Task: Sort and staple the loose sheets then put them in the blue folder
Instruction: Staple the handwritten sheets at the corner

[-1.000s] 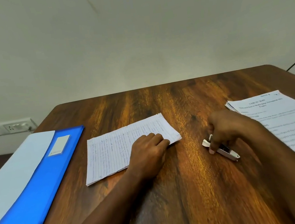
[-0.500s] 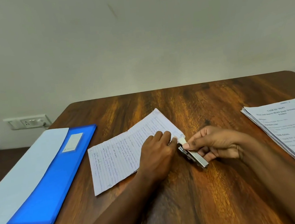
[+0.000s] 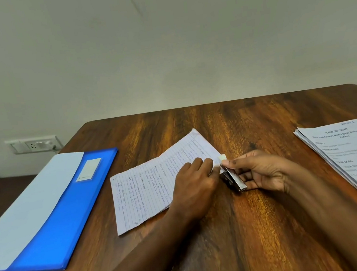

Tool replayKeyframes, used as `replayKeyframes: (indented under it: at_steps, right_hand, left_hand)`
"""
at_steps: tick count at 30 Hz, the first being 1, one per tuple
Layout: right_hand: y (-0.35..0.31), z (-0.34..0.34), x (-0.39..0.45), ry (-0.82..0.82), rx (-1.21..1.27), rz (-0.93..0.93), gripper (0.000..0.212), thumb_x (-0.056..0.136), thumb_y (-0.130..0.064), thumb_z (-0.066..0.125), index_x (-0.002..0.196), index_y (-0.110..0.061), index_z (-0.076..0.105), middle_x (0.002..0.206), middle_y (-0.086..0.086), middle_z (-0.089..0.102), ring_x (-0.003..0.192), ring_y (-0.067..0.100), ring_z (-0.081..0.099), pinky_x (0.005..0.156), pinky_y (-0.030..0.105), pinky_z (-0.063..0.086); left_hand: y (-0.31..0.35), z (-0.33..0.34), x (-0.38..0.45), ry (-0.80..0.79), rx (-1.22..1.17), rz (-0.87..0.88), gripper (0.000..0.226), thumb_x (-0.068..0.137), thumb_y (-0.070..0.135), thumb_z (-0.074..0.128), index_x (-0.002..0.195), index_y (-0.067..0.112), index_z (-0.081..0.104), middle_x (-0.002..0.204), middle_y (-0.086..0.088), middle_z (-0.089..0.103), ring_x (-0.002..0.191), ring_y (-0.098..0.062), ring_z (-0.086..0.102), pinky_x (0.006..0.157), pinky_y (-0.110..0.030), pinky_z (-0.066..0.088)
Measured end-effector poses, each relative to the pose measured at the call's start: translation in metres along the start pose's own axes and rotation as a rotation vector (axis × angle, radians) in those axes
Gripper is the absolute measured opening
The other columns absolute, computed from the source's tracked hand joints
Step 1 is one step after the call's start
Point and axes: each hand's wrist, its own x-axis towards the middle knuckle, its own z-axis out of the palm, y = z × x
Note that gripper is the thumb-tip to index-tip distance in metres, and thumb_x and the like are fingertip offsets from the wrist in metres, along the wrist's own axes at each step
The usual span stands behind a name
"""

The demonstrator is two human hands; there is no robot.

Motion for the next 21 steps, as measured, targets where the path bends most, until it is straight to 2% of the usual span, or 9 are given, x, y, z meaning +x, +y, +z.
replayKeyframes:
  at_steps: [4,8,13,18,21]
  right_hand:
    - [-0.001,-0.002,0.001,-0.014,0.023,0.018,0.043,0.074,-0.021,0.083,0.110,0.002,0.075,0.097,0.019,0.077,0.072,0.022,0.071,0.063,0.032,0.062]
    - [0.000,-0.003,0.002,-0.017,0.030,0.033,0.047,0.072,-0.021,0.084,0.113,0.002,0.074,0.096,0.018,0.076,0.074,0.024,0.069,0.062,0.031,0.061]
    - [0.001,0.000,0.004,0.025,0.026,0.042,0.048,0.072,-0.021,0.084,0.113,0.001,0.075,0.090,0.015,0.076,0.066,0.020,0.069,0.056,0.028,0.059]
    - [0.007,0.012,0.010,0.186,0.009,-0.024,0.025,0.084,-0.009,0.080,0.105,0.003,0.074,0.072,0.009,0.069,0.052,0.013,0.057,0.045,0.023,0.050]
    - [0.011,0.018,0.016,0.276,0.018,-0.078,0.022,0.083,-0.002,0.080,0.101,0.008,0.075,0.066,0.012,0.068,0.046,0.016,0.056,0.041,0.024,0.049]
  left_hand:
    - [-0.002,-0.004,-0.001,0.001,-0.009,-0.044,0.048,0.075,0.033,0.092,0.117,0.014,0.078,0.097,-0.003,0.071,0.084,-0.018,0.066,0.061,-0.030,0.051]
    - [-0.001,-0.005,-0.002,0.024,-0.023,-0.051,0.049,0.075,0.031,0.092,0.117,0.013,0.078,0.097,-0.004,0.071,0.084,-0.019,0.066,0.061,-0.031,0.051]
    - [-0.001,-0.004,-0.003,0.042,-0.022,-0.046,0.047,0.075,0.029,0.091,0.117,0.011,0.078,0.097,-0.005,0.072,0.084,-0.019,0.067,0.061,-0.031,0.051]
    - [0.000,-0.002,-0.004,0.025,-0.058,-0.058,0.039,0.078,0.029,0.089,0.112,0.012,0.078,0.093,-0.003,0.072,0.080,-0.018,0.065,0.062,-0.031,0.050]
    - [0.001,0.000,-0.005,0.006,-0.096,-0.070,0.033,0.078,0.025,0.089,0.106,0.011,0.079,0.089,-0.004,0.071,0.076,-0.017,0.064,0.060,-0.030,0.049]
